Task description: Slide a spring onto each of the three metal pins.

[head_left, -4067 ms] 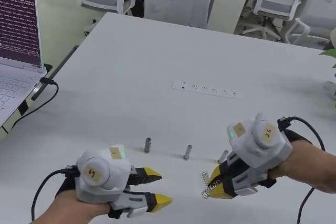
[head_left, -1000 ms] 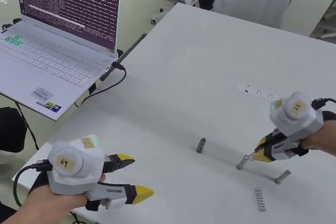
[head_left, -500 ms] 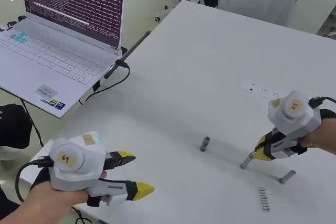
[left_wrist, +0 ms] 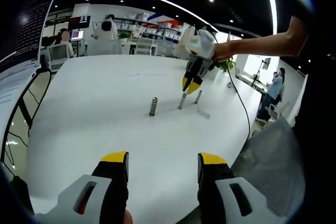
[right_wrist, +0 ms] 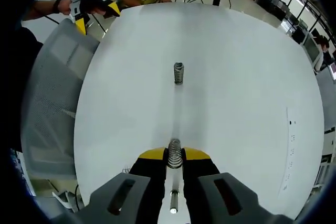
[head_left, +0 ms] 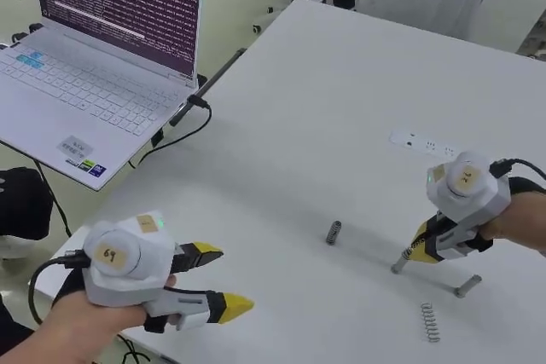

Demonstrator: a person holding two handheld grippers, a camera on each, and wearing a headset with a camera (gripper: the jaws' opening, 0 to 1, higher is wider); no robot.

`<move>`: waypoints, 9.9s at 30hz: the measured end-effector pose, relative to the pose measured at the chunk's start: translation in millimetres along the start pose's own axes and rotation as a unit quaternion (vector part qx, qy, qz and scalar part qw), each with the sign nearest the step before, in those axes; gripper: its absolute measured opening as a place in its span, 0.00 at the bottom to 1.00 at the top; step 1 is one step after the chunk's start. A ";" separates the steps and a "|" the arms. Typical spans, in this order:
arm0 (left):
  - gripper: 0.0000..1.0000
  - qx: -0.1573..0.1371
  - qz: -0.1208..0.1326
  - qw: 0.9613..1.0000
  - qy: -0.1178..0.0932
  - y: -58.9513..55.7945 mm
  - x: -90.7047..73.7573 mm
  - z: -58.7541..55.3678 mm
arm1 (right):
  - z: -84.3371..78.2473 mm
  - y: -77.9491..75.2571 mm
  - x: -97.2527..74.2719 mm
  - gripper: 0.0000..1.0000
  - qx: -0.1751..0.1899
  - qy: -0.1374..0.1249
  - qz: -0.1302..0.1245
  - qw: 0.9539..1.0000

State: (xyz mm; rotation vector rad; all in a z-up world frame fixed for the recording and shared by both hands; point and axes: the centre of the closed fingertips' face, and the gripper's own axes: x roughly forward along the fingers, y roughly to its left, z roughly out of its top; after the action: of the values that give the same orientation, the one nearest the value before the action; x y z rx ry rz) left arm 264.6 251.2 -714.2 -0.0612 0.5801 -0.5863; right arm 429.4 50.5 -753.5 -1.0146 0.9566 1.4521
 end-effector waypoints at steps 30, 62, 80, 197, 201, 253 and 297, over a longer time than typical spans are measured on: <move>0.47 0.002 -0.002 1.000 0.001 1.1 2.3 2.5 | -1.8 2.1 23.9 0.09 -0.032 0.042 0.007 0.999; 0.47 0.003 -0.003 1.000 0.001 0.3 3.0 5.8 | -10.2 2.1 34.2 0.12 -0.014 0.049 0.007 0.999; 0.47 0.012 -0.007 1.000 -0.002 -0.1 4.3 12.6 | -4.3 -0.1 10.1 0.21 -0.007 0.030 -0.014 0.999; 0.55 0.044 -0.034 0.998 -0.001 -22.9 26.6 43.1 | -88.9 127.7 -51.2 0.54 0.410 -0.304 -0.128 0.850; 0.55 0.053 -0.045 0.998 0.002 -28.7 33.7 45.2 | -90.1 130.7 -51.3 0.54 0.411 -0.303 -0.128 0.850; 0.48 0.239 -0.240 0.938 0.078 -152.8 169.0 64.6 | -86.3 147.3 -56.0 0.52 0.419 -0.318 -0.127 0.841; 0.36 0.321 -0.295 0.882 0.178 -169.4 258.9 18.3 | -97.2 163.8 -55.4 0.52 0.444 -0.322 -0.116 0.828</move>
State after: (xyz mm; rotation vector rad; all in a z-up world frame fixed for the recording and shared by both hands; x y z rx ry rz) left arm 364.6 -31.8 -791.6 0.5285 0.6990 -1.3836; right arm 279.0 -75.8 -725.9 0.0719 0.8082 0.8516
